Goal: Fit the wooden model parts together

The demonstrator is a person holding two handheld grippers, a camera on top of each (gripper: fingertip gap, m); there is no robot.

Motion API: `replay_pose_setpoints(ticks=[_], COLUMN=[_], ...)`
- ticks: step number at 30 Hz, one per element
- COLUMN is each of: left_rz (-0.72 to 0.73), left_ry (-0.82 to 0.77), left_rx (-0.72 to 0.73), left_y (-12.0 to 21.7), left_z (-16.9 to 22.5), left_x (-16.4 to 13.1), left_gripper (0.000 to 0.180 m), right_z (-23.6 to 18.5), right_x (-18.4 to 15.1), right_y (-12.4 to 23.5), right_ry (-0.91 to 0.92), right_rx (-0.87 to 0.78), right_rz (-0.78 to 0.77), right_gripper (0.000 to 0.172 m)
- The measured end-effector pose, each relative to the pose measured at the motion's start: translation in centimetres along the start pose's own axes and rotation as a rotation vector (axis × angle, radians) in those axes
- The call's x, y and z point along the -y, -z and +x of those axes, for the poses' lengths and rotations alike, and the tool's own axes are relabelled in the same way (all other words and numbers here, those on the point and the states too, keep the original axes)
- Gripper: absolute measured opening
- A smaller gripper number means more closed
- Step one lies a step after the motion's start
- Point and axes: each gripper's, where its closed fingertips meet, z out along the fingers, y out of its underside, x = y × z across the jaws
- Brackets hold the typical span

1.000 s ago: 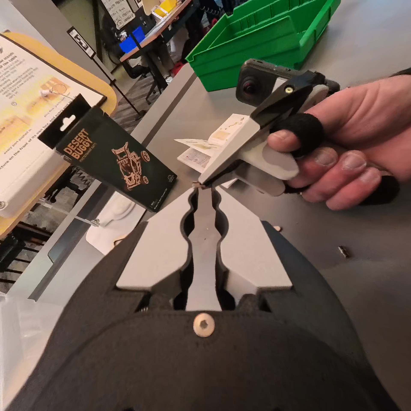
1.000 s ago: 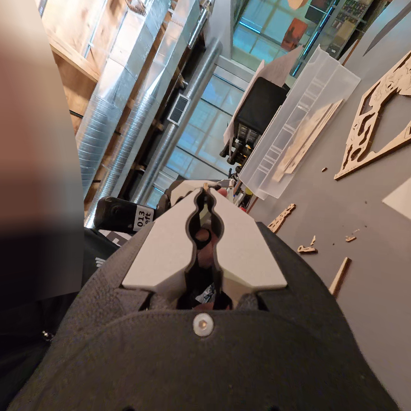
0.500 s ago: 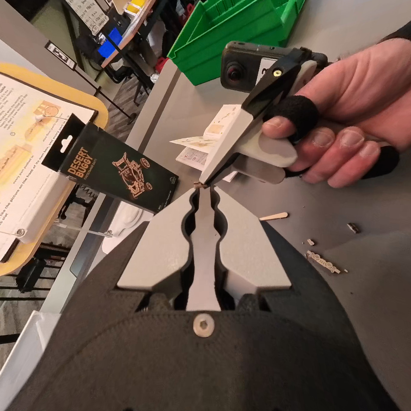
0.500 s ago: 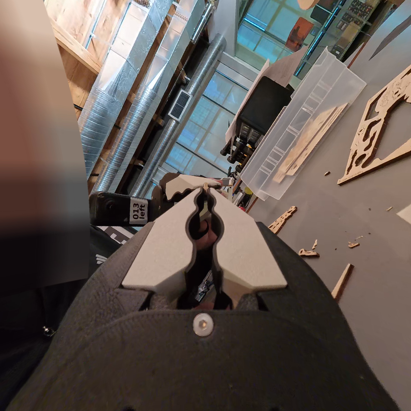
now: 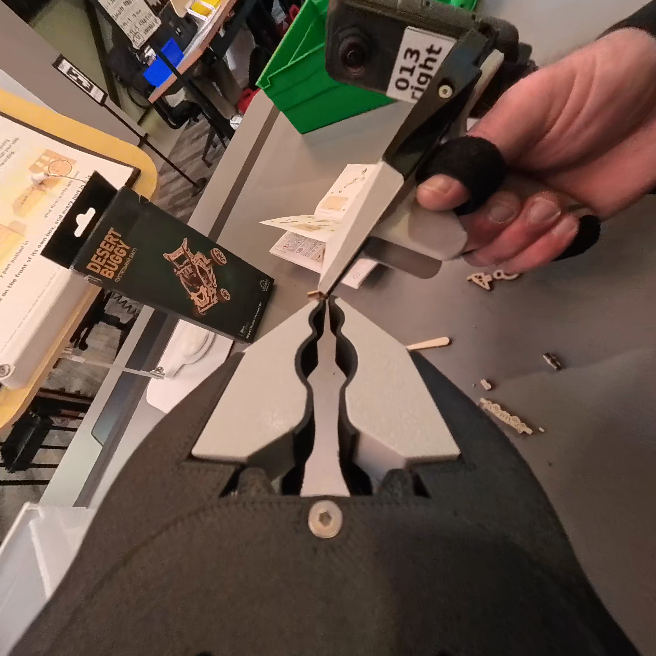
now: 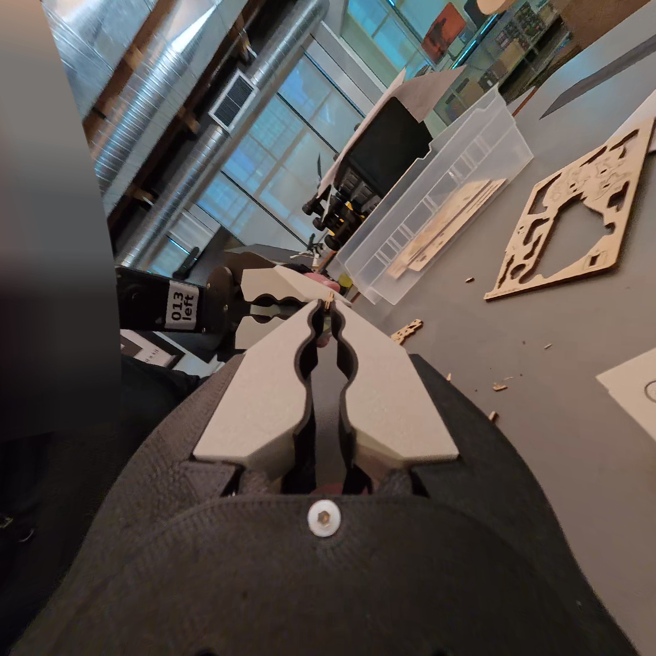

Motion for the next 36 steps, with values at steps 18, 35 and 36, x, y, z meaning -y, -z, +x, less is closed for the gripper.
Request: replay_pose_setpoints(ticks=[18, 35, 36], left_rz=[0.071, 0.296, 0.273], left_ry=[0.05, 0.427, 0.436], left_rx=[-0.027, -0.151, -0.152], left_y=[0.2, 0.8, 0.9], left_z=[0.2, -0.3, -0.4], left_x=[0.3, 0.9, 0.3], left_gripper=[0.004, 0.0, 0.0], right_z=[0.3, -1.2, -1.0], right_x=[-0.5, -0.1, -0.2], right_y=[0.1, 0.3, 0.6], right_ry=[0.105, 0.316, 0.336], right_rx=[-0.1, -0.168, -0.185], right_rz=[-0.11, -0.23, -0.239], right_gripper=[0.001, 0.019, 0.019])
